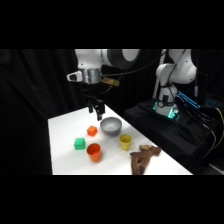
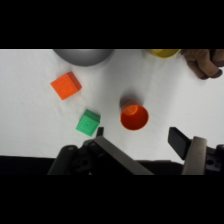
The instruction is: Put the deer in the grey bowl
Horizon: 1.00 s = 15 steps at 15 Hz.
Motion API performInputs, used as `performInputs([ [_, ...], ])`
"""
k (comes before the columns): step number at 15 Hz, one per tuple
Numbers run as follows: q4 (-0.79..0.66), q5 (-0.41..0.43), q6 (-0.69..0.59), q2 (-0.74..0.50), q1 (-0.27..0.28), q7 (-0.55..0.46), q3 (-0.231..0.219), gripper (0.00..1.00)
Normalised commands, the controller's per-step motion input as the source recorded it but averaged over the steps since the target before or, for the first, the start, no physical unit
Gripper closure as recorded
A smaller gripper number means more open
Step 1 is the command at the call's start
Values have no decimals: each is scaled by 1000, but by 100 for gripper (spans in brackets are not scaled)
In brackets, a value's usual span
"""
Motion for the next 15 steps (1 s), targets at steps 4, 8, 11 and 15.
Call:
performInputs([
  [4,20,-43,-64,-7,-13,23,19,0],
  [8,-40,-127,-101,-108,26,89,29,0],
  [11,-210,-126,19,-206,76,111,66,0],
  [15,-340,-134,104,-273,119,140,93,0],
])
